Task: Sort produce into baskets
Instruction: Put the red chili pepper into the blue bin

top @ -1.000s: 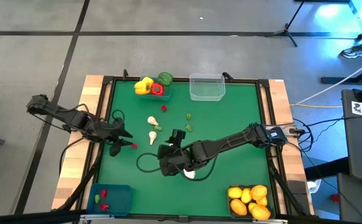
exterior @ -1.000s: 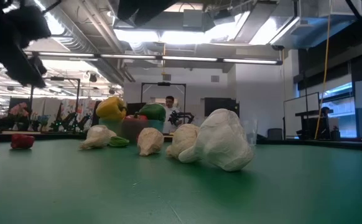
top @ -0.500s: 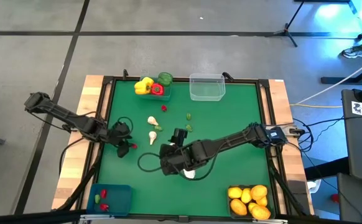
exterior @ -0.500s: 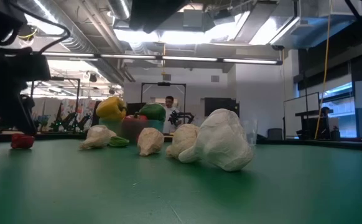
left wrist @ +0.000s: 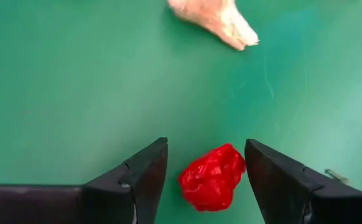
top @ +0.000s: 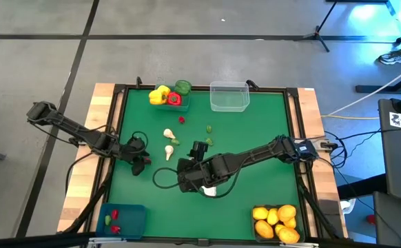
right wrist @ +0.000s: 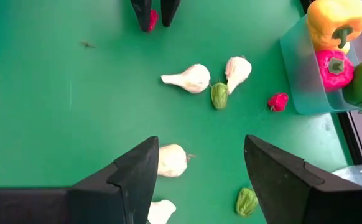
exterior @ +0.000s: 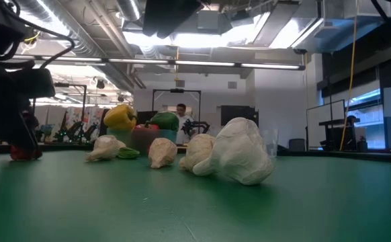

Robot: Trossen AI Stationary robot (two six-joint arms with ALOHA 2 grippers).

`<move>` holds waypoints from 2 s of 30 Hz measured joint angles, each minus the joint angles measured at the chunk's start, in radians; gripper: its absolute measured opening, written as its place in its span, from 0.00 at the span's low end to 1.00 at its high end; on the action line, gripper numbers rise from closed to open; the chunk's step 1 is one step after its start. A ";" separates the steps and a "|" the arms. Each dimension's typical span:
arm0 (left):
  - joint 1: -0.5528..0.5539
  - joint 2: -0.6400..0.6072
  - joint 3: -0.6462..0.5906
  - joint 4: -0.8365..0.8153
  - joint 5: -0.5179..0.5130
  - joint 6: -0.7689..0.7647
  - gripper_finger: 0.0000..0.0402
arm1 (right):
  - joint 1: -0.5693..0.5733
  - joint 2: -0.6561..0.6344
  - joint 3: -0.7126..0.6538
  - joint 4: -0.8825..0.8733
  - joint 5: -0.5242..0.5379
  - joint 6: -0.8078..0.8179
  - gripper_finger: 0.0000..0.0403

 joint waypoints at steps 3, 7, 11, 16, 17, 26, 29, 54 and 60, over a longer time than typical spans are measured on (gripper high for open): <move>-0.009 0.030 0.000 0.004 -0.003 -0.045 0.51 | 0.000 0.000 0.000 -0.009 0.000 0.000 0.57; -0.022 0.079 0.005 0.015 -0.015 -0.106 0.49 | 0.000 0.000 0.000 -0.009 0.000 0.000 0.57; -0.039 0.104 0.006 0.021 -0.017 -0.184 0.45 | 0.000 0.000 0.000 -0.010 0.000 0.000 0.57; -0.057 0.106 0.004 0.017 -0.021 -0.269 0.35 | 0.000 0.000 0.000 -0.011 0.000 0.000 0.57; -0.058 0.106 0.004 0.016 -0.022 -0.289 0.32 | 0.000 0.000 0.000 -0.011 0.000 0.000 0.57; -0.061 0.112 -0.005 0.134 0.019 -0.424 0.10 | 0.000 0.000 0.000 -0.012 0.000 0.000 0.57; -0.062 0.111 -0.005 0.202 0.025 -0.419 0.04 | 0.000 0.000 0.000 -0.012 0.000 0.000 0.57; -0.522 0.194 0.161 0.654 0.125 -0.255 0.01 | 0.000 0.001 0.000 -0.032 -0.001 0.004 0.57; -0.619 0.331 0.191 0.652 0.093 -0.226 0.01 | 0.001 0.001 0.000 -0.032 -0.012 0.034 0.57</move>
